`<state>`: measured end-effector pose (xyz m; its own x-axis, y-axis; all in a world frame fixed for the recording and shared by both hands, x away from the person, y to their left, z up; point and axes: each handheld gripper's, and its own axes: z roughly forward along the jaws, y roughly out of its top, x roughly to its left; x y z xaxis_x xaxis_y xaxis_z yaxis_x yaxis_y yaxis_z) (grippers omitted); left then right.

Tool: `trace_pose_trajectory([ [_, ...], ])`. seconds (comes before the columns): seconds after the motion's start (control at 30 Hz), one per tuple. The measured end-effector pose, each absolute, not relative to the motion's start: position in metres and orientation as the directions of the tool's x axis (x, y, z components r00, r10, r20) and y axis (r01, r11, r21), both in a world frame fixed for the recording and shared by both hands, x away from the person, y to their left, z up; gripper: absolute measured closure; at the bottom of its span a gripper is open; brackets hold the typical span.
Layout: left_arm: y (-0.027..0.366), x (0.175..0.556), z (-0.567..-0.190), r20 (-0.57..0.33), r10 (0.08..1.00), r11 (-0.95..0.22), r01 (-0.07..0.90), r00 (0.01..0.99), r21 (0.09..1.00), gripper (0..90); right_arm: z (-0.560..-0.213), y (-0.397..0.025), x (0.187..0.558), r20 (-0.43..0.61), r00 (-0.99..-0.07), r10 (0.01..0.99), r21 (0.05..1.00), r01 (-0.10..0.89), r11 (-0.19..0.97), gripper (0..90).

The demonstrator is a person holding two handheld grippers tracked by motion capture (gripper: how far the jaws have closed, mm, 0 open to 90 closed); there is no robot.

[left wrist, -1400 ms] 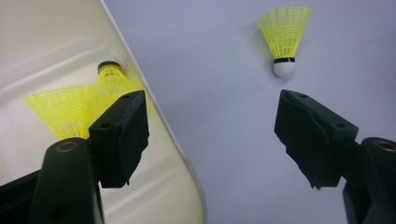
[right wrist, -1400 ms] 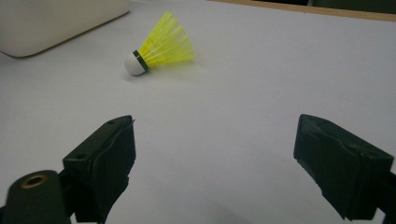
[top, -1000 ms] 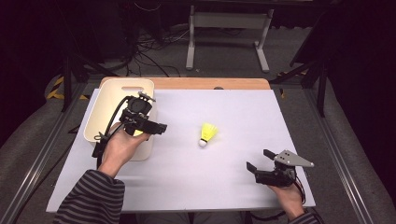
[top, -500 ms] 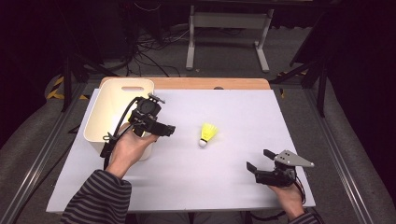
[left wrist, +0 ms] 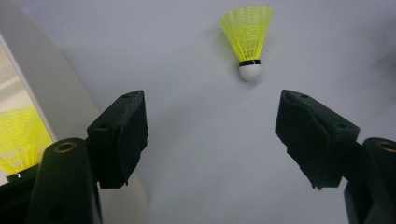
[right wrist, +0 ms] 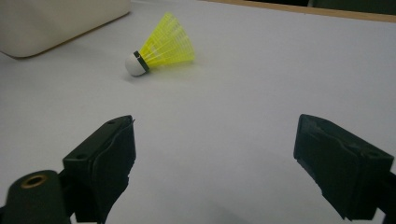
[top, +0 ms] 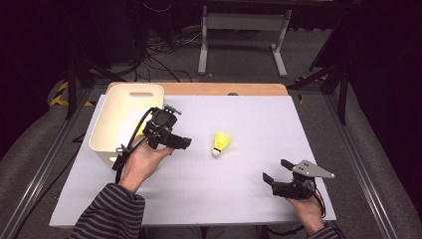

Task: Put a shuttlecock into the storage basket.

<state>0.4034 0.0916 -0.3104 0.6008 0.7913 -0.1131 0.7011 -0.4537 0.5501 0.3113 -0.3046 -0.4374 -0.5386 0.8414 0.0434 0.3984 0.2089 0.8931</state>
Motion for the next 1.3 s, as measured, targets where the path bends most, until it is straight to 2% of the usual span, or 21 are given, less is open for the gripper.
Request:
trace_pose_trajectory([
  [1.3, 0.066, 0.392, -0.344, -0.106, 0.774, -0.490, 0.697, 0.624, 0.523, 25.0, -0.437, -0.303, 0.313, 0.039, -0.540, 0.841, 0.893, 0.397, 0.214, 13.2],
])
